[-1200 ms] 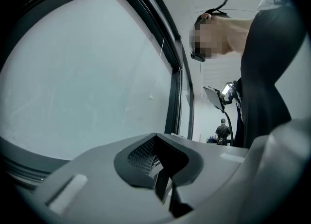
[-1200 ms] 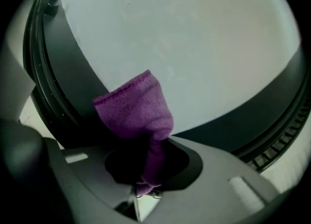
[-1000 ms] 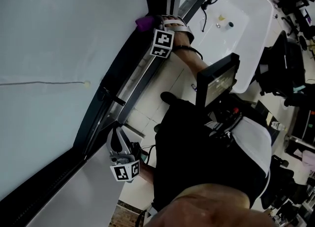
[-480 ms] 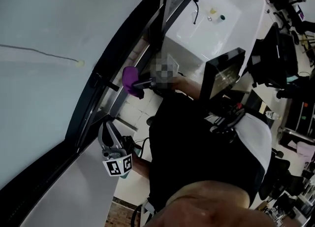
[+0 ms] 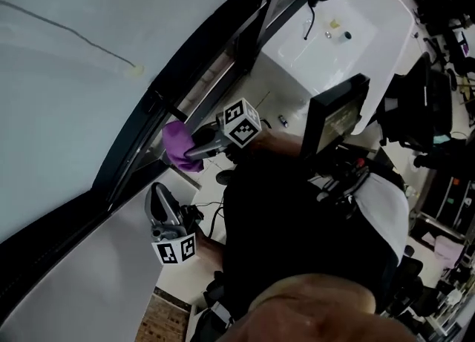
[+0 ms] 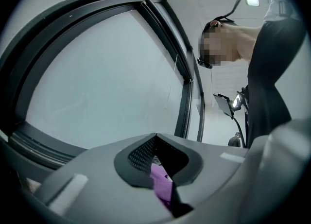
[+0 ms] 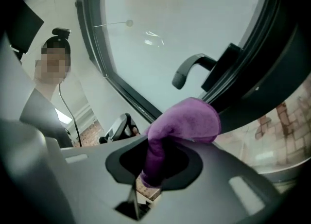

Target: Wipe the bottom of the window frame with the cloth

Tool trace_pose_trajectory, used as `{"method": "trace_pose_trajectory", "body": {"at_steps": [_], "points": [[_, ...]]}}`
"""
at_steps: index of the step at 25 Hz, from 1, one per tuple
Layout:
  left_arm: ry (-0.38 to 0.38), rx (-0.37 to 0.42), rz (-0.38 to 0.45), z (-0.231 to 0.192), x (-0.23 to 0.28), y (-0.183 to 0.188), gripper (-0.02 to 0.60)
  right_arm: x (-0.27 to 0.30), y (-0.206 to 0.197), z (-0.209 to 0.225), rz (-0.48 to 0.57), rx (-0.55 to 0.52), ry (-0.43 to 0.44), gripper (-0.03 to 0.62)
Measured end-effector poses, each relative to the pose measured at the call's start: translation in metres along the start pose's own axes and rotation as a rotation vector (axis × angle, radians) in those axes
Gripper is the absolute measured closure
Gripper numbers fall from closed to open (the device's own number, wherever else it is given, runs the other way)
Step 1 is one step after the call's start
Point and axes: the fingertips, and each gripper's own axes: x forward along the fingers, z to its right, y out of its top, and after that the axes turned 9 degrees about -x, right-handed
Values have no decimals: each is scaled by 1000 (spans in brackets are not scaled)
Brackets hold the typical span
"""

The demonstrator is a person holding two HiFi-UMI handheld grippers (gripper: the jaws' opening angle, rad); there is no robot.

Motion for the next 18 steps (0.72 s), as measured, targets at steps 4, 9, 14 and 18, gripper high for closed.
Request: {"method": "trace_pose_trajectory", "body": {"at_steps": [4, 9, 14, 18], "points": [[86, -5, 14, -1, -8, -3, 581, 4, 1, -16, -5, -15, 95, 531], [101, -25, 10, -6, 7, -8, 581, 0, 13, -22, 9, -74, 121, 531], [218, -9, 32, 8, 7, -8, 581, -5, 18, -29, -31, -62, 207, 531], [302, -8, 37, 12, 2, -16, 581, -6, 15, -27, -77, -100, 246, 531]]}}
